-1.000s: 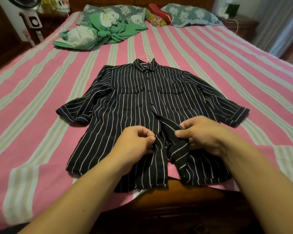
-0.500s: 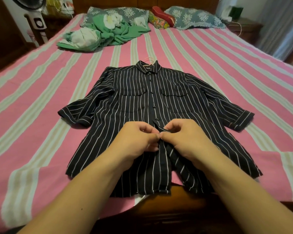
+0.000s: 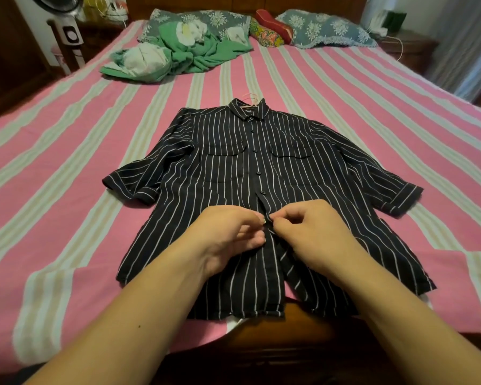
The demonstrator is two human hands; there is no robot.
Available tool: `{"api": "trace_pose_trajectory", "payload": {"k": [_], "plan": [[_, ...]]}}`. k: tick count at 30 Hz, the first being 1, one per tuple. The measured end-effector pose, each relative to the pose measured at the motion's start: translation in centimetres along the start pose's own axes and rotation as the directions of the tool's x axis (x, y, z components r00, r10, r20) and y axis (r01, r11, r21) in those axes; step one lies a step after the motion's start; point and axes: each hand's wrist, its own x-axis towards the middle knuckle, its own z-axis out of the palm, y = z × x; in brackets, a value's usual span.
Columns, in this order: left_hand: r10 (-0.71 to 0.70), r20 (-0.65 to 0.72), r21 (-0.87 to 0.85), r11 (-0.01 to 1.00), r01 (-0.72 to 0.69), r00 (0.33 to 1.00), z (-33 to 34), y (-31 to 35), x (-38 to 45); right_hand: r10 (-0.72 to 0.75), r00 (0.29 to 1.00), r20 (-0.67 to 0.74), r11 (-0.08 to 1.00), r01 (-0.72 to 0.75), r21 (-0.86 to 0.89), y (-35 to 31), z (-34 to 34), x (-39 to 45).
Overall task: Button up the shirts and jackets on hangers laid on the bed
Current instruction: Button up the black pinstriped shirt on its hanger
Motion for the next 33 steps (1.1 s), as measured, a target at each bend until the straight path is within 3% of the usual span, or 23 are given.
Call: {"api": "trace_pose_trajectory", "payload": {"k": [8,16,18,23,29,33], "plan": [[-0.044,-0.004,-0.034,0.998,0.044,0.999,-0.1,0.0,0.1,-0.059,0.997,0.04,0.992,0.063,-0.113,-0.4,-0.2,-0.8],[0.105,0.025,0.106,0.989,-0.107,0.994,-0.1,-1.2,0.9,-0.173,0.976,0.132,0.908,0.21,-0.363,-0.1,1.3,-1.9],[0.155,-0.004,0.116,0.981,-0.153,0.988,-0.1,-1.8,1.2,-0.12,0.979,0.165,0.931,0.169,-0.323,-0.4,1.1,-1.9],[0.18,-0.066,-0.005,0.984,-0.181,0.981,-0.6,-2.7,1.3,0.056,0.988,0.146,0.994,-0.069,0.086,0.9,0.9,0.4],[0.263,-0.09,0.031,0.965,-0.261,0.961,-1.4,-3.1,1.5,-0.1,0.994,-0.043,0.988,0.104,0.116,2.4,3.8,1.1],[0.269,-0.091,0.034,0.963,-0.267,0.959,-1.7,-3.1,1.9,-0.108,0.988,-0.108,0.973,0.128,0.193,2.7,3.9,0.7]]}}
